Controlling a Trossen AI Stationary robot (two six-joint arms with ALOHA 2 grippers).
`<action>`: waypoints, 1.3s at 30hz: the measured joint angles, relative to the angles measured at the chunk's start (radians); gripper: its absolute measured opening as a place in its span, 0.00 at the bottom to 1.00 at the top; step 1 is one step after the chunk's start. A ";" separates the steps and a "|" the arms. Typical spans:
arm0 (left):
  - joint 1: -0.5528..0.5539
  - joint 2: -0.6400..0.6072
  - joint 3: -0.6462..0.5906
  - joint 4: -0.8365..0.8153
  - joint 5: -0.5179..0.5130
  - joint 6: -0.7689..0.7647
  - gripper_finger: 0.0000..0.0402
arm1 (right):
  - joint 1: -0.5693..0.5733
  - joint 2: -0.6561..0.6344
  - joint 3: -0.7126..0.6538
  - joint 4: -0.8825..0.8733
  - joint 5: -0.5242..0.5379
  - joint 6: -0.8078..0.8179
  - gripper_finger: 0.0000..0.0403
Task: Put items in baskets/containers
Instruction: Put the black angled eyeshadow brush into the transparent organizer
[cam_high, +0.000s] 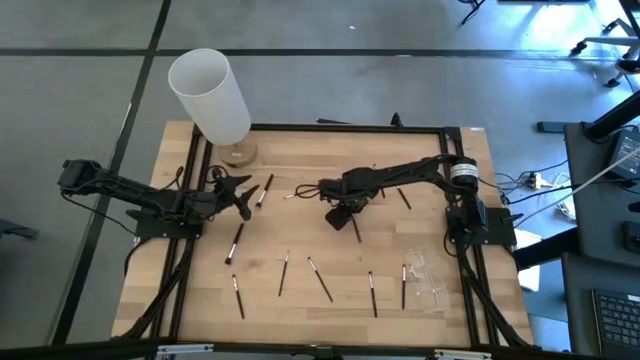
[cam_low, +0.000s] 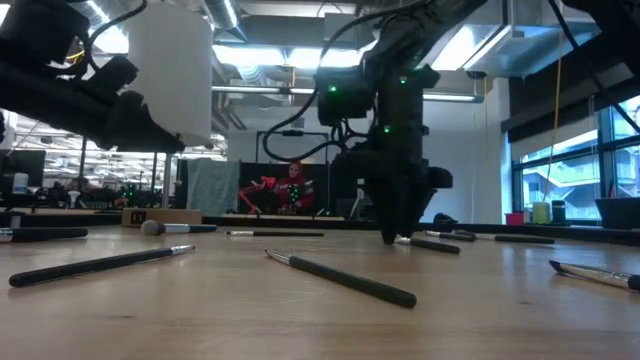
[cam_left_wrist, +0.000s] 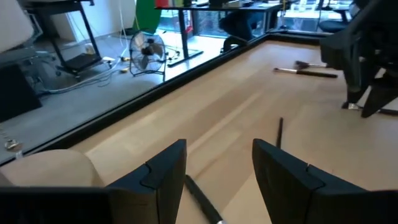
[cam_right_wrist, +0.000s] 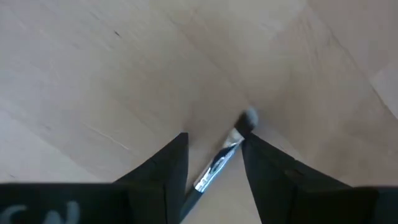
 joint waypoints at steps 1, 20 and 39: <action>0.000 0.000 0.000 0.005 -0.004 0.000 0.45 | 0.004 -0.001 -0.007 0.004 0.001 0.000 0.37; 0.000 0.000 0.001 0.205 0.037 -0.021 0.45 | 0.085 0.003 -0.027 -0.065 -0.029 -0.044 0.31; -0.007 -0.002 0.001 0.178 0.243 -0.177 0.45 | 0.046 -0.002 -0.027 -0.030 -0.071 -0.144 0.04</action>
